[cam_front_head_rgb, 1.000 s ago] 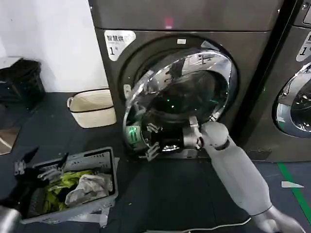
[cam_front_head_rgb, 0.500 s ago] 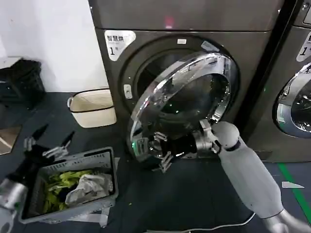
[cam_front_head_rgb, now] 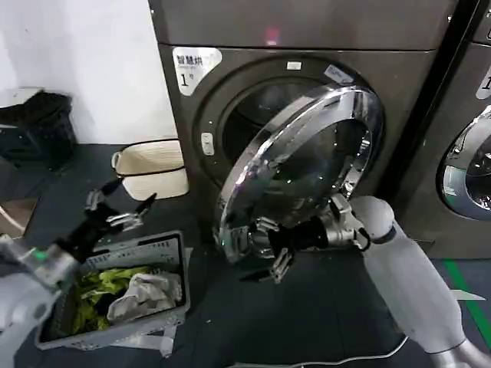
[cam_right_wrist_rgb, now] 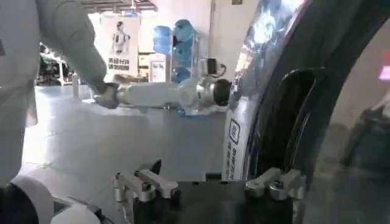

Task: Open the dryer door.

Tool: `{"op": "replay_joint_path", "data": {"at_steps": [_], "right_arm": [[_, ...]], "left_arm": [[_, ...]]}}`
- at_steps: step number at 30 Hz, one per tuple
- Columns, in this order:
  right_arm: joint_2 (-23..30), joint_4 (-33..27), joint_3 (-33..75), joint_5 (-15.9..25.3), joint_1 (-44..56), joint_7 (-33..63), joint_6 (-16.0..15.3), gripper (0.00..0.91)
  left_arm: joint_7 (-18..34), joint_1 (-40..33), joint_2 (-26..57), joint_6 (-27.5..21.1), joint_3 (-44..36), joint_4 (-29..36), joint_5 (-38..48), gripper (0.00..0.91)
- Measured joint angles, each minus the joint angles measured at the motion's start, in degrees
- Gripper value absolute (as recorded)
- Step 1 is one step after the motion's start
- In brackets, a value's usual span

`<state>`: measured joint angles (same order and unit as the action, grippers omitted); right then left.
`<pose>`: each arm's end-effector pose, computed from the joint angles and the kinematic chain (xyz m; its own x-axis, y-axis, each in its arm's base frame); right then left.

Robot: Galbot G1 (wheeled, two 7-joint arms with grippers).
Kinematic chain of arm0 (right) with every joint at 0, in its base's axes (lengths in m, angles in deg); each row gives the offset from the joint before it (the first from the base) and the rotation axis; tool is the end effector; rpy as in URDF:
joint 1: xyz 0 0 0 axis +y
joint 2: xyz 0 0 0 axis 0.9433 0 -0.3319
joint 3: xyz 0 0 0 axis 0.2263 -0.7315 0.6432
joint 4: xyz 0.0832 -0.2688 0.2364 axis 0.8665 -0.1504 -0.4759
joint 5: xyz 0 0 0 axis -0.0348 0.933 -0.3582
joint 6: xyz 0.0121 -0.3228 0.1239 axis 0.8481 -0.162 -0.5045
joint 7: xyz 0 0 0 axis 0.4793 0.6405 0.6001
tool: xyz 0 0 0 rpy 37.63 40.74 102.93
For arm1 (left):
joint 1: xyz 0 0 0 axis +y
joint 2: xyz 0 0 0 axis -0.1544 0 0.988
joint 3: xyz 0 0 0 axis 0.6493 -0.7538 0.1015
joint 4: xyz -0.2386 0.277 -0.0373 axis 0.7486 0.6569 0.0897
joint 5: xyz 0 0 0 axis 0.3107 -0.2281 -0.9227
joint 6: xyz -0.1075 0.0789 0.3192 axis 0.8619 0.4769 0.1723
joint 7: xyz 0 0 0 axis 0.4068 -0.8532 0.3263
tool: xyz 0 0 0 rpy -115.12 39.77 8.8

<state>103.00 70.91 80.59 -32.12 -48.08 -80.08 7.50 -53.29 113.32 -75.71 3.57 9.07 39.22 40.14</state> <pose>0.4548 -0.0594 -0.1650 0.2304 -0.9648 0.1268 -0.9635 -0.2445 -0.1093 0.2814 0.2151 -0.1735 -0.8441 0.5158 -0.1462 0.5085 0.8567 0.0865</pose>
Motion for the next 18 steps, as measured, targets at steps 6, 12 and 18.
{"op": "replay_joint_path", "data": {"at_steps": [6,12,18], "right_arm": [[-1.3,1.2,1.8,-0.6,1.7,0.1,0.1,0.907],[-2.9,2.8,4.2,-1.0,4.4,0.1,0.2,0.907],[-4.5,3.8,8.6,-1.2,8.6,0.2,0.6,0.907]], "left_arm": [[-1.1,-8.9,3.0,-0.4,-8.2,-4.9,3.1,0.907],[-1.7,-16.7,4.6,-1.6,-16.9,-6.1,4.3,0.907],[-2.2,-24.3,4.8,-2.0,-25.4,-6.4,4.8,0.907]]}}
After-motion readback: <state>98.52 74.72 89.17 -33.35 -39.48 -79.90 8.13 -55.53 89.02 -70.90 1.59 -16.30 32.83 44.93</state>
